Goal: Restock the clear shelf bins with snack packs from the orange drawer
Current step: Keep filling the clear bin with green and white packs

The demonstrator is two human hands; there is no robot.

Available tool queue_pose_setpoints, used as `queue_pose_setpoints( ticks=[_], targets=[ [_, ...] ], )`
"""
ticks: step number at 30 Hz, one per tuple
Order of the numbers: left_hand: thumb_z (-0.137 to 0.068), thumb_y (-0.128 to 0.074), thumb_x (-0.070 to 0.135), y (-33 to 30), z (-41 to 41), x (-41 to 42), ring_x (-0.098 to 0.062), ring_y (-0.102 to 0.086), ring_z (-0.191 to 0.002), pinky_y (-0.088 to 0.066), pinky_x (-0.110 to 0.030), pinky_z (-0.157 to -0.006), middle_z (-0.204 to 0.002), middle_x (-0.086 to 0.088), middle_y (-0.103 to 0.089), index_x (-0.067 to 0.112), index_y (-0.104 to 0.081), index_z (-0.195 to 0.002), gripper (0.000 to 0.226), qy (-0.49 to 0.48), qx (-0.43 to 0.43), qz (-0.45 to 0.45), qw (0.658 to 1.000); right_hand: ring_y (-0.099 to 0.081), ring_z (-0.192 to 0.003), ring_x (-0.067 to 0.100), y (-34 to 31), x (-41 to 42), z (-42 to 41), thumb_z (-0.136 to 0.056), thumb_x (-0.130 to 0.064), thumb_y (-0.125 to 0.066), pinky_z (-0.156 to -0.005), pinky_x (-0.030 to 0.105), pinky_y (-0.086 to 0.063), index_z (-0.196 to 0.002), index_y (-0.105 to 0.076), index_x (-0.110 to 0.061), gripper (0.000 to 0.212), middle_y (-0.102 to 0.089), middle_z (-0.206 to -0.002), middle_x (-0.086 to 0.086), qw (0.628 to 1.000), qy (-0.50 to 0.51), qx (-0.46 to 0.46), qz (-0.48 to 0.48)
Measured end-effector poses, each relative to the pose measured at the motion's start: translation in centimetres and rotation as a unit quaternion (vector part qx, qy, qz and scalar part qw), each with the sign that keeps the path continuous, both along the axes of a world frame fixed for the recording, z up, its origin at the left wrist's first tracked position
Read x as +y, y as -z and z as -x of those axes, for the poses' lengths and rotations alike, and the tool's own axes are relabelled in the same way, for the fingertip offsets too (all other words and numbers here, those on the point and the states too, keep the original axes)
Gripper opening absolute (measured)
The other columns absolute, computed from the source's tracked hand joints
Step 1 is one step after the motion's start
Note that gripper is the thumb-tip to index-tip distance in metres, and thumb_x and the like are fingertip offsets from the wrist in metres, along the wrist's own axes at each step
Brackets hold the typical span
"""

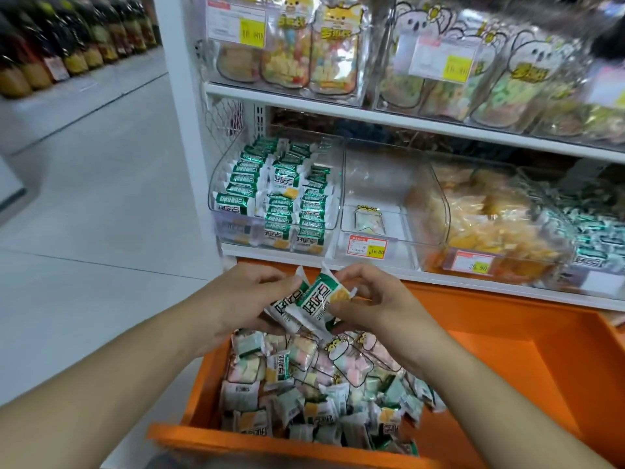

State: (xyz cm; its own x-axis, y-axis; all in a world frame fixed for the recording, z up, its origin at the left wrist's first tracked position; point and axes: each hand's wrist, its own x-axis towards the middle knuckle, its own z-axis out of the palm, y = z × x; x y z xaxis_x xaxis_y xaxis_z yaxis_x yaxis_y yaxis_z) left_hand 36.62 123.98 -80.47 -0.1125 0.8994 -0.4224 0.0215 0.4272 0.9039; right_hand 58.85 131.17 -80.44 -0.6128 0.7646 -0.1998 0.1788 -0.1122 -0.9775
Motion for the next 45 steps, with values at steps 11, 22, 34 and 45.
queue_pose_setpoints(
  ticks=[11,22,34,45],
  targets=[
    [-0.082,-0.085,0.051,3.6,0.2,2.6,-0.014,-0.072,-0.104,-0.057,-0.027,-0.071,-0.115,0.007,-0.074,0.033,-0.073,-0.124,0.047,0.060,0.102,0.019,0.993,-0.069,-0.080,0.011,3.7,1.7,1.5,-0.083,-0.022,-0.090,-0.067,0.020,-0.054,-0.108,-0.072,-0.025,0.031,-0.072,-0.094,-0.005,0.992,-0.006,-0.103,-0.076],
    [-0.083,-0.082,0.057,10.3,-0.2,1.9,-0.016,-0.057,-0.115,-0.056,-0.035,-0.096,-0.148,0.005,-0.049,0.024,-0.052,-0.149,0.080,0.151,0.237,0.142,0.949,-0.066,-0.107,0.018,20.6,2.3,-2.0,-0.090,-0.025,-0.079,-0.090,0.033,-0.056,-0.127,-0.068,-0.024,0.039,-0.068,-0.125,-0.002,0.872,-0.237,-0.411,-0.125],
    [-0.083,-0.078,0.063,9.6,-0.2,2.4,-0.010,-0.065,-0.084,-0.062,-0.034,-0.077,-0.126,0.005,-0.054,0.023,-0.055,-0.144,0.077,0.169,0.252,0.160,0.939,-0.064,-0.107,0.025,26.8,1.8,-0.3,-0.088,-0.029,-0.081,-0.081,0.033,-0.054,-0.125,-0.067,-0.022,0.040,-0.066,-0.119,0.003,0.794,-0.309,-0.476,-0.218],
    [-0.087,-0.079,0.054,5.4,1.2,3.2,-0.020,-0.066,-0.100,-0.066,-0.041,-0.078,-0.133,-0.005,-0.054,0.018,-0.054,-0.146,0.073,0.114,0.207,0.155,0.959,-0.065,-0.069,0.022,14.4,3.9,-0.8,-0.093,-0.018,-0.075,-0.063,0.039,-0.056,-0.106,-0.051,-0.019,0.027,-0.061,-0.107,0.012,0.924,-0.122,-0.358,-0.057]
  ],
)
